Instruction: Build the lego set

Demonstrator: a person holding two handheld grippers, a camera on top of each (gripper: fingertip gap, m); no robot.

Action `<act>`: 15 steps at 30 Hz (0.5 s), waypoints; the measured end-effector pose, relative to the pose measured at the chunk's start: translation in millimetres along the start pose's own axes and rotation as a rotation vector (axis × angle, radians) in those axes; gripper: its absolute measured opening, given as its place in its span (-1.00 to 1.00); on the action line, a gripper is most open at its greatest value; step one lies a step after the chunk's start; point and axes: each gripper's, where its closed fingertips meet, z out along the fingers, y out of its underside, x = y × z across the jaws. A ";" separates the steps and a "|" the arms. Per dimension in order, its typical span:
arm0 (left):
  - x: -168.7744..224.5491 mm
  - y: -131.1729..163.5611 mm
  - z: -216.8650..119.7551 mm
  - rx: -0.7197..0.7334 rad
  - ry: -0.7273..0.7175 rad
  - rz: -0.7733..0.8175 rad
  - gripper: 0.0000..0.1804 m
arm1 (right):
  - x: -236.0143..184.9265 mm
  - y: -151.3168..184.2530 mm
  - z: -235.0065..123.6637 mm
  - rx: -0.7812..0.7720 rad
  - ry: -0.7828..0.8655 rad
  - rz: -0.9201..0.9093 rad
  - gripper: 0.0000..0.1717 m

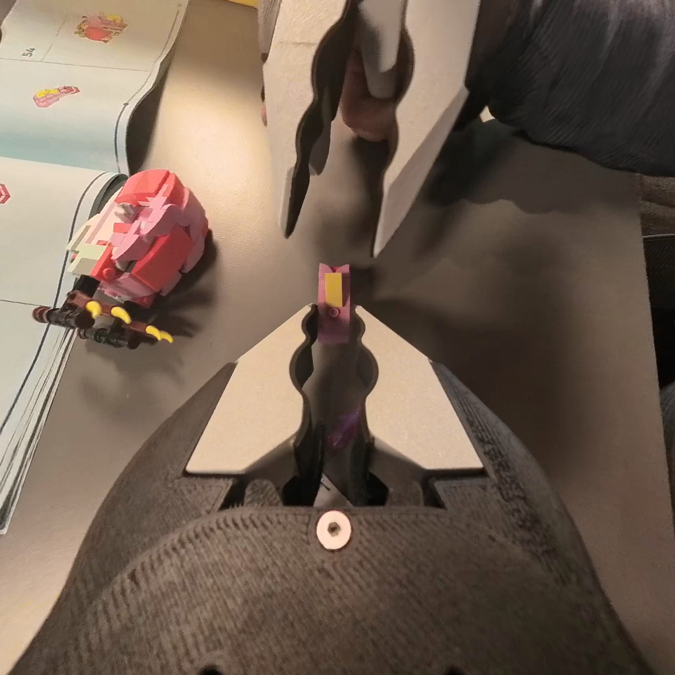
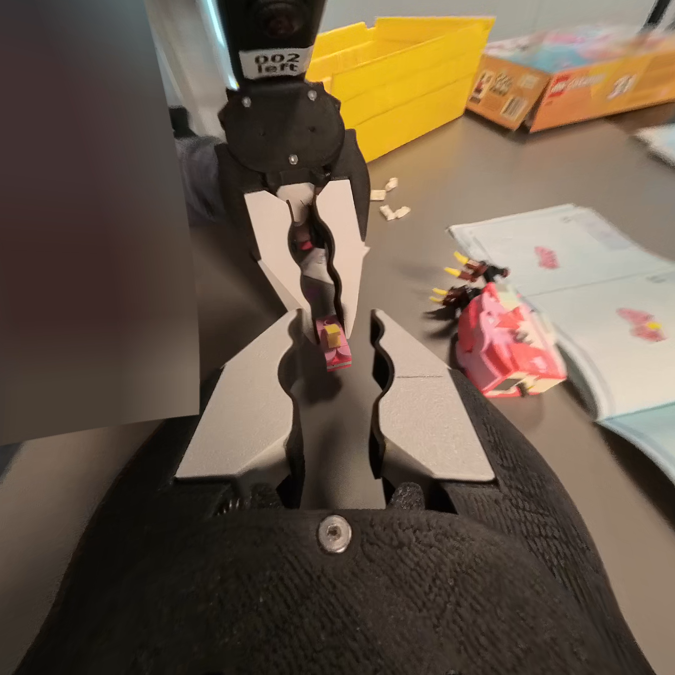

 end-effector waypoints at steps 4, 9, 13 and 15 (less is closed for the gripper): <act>-10.3 -2.8 -6.0 0.027 -0.025 -0.074 -0.82 | 11.0 1.5 6.6 -0.070 0.180 -0.263 -0.35; -18.3 -5.5 -12.6 0.066 -0.017 -0.160 -0.82 | 18.0 13.7 18.4 -0.252 0.351 -0.628 -0.25; -20.3 -2.7 -11.9 0.053 -0.023 -0.172 -0.82 | 12.6 15.3 29.6 -0.293 0.384 -0.798 -0.24; -21.8 -1.7 -11.5 0.051 -0.027 -0.182 -0.82 | 12.0 15.8 31.9 -0.309 0.400 -0.854 -0.28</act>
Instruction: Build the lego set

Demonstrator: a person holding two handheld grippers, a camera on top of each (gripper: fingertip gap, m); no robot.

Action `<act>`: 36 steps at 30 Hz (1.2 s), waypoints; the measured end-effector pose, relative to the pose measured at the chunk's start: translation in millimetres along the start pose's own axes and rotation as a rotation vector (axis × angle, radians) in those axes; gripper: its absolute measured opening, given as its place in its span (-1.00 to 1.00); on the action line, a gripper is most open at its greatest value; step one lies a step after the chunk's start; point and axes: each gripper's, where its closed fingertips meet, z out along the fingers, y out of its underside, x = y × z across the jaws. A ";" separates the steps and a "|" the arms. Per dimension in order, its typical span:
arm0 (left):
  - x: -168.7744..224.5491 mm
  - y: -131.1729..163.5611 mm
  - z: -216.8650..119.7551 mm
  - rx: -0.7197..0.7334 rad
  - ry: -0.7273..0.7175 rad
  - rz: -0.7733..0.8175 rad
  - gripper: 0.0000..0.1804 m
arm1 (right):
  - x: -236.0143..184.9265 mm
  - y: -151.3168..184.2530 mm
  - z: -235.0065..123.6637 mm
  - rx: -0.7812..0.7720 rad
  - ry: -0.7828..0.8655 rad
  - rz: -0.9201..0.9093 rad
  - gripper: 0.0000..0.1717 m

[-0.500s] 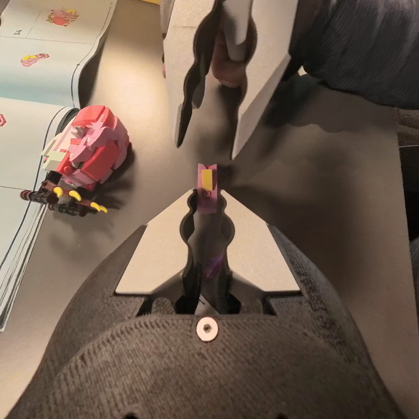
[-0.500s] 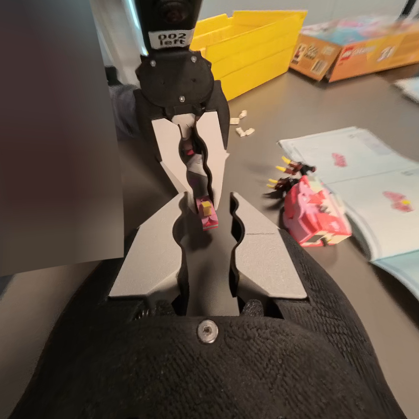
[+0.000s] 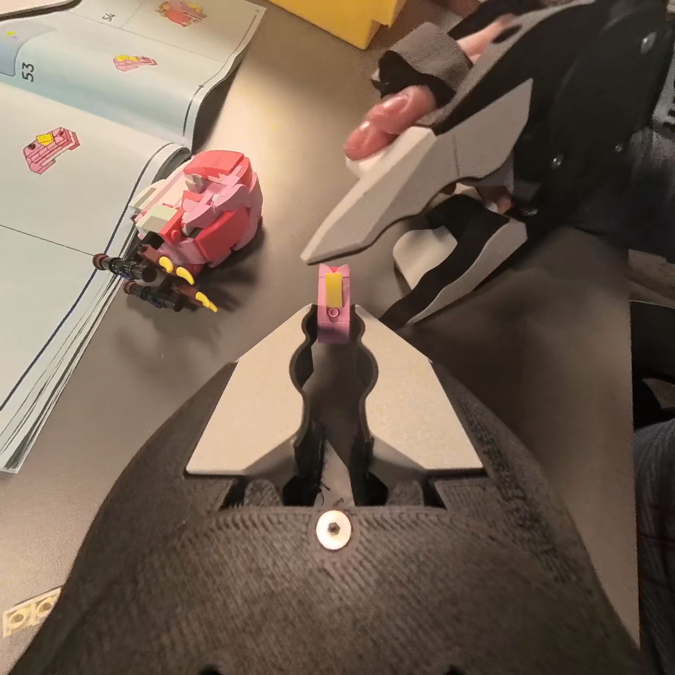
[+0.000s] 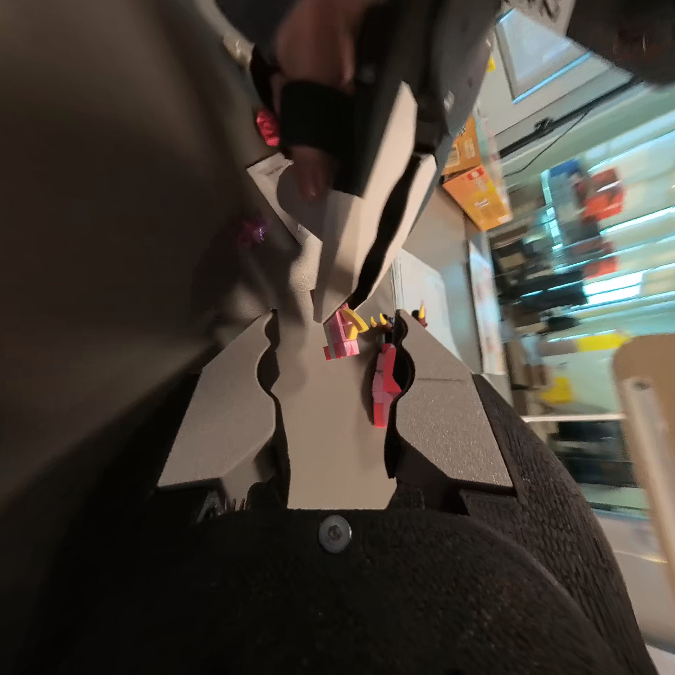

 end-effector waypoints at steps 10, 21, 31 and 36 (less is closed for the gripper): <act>-1.0 -4.2 -3.2 0.035 0.026 -0.045 -0.82 | 3.3 7.3 2.1 -0.043 0.046 -0.059 -0.41; 3.9 -2.2 -3.4 0.014 0.021 0.069 -0.82 | 4.2 -2.2 -14.5 0.115 -0.126 0.316 -0.48; 21.3 5.7 4.5 -0.041 0.050 0.220 -0.82 | 0.7 -11.3 -27.8 0.246 -0.349 0.665 -0.83; 26.3 6.4 5.3 -0.044 0.070 0.236 -0.82 | -6.7 -9.3 -24.9 0.226 -0.394 0.688 -0.85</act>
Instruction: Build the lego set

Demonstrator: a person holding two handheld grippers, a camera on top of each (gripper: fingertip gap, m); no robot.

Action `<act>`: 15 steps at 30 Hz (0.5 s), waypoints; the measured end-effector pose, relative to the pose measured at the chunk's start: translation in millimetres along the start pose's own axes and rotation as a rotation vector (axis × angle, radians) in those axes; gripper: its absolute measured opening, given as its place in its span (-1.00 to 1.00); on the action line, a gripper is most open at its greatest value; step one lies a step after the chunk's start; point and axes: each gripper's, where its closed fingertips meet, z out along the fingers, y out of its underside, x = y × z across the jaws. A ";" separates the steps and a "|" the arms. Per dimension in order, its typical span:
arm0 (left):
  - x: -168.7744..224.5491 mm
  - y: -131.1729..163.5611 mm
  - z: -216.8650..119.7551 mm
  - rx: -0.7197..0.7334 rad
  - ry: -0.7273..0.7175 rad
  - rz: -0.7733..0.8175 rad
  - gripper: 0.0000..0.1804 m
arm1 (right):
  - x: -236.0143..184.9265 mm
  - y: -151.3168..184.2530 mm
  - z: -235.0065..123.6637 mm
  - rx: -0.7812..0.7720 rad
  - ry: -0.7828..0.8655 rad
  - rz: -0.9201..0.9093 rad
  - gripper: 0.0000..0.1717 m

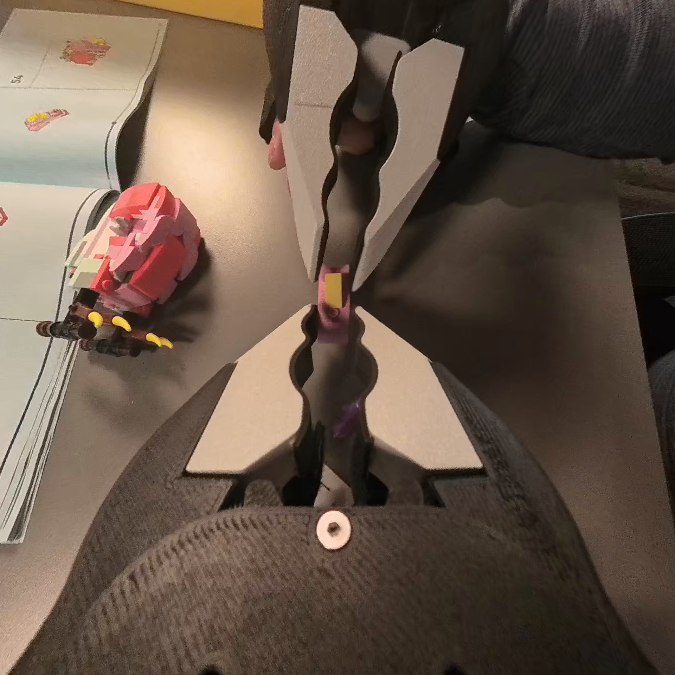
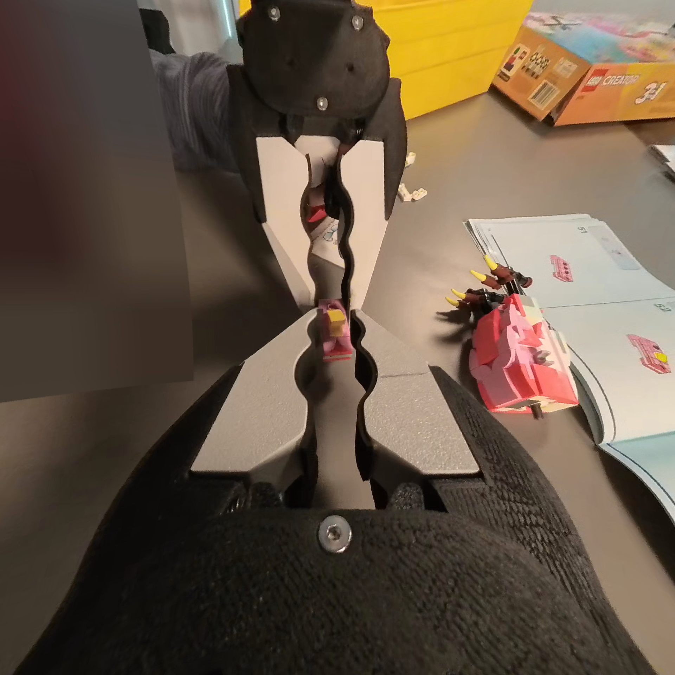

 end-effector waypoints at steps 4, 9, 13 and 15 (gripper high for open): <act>2.6 -0.5 0.8 -0.001 0.007 0.012 -0.82 | -1.0 1.3 -0.2 -0.007 -0.009 0.006 -0.90; 3.5 0.1 1.6 -0.006 0.009 0.015 -0.82 | -2.1 3.1 0.2 -0.019 -0.018 0.012 -0.92; 2.9 0.1 1.4 -0.006 0.006 0.013 -0.82 | -1.1 1.9 0.3 -0.014 -0.011 0.010 -0.92; 2.8 -0.5 0.9 -0.003 0.005 0.013 -0.82 | -1.4 -0.2 0.0 -0.002 -0.011 0.007 -0.92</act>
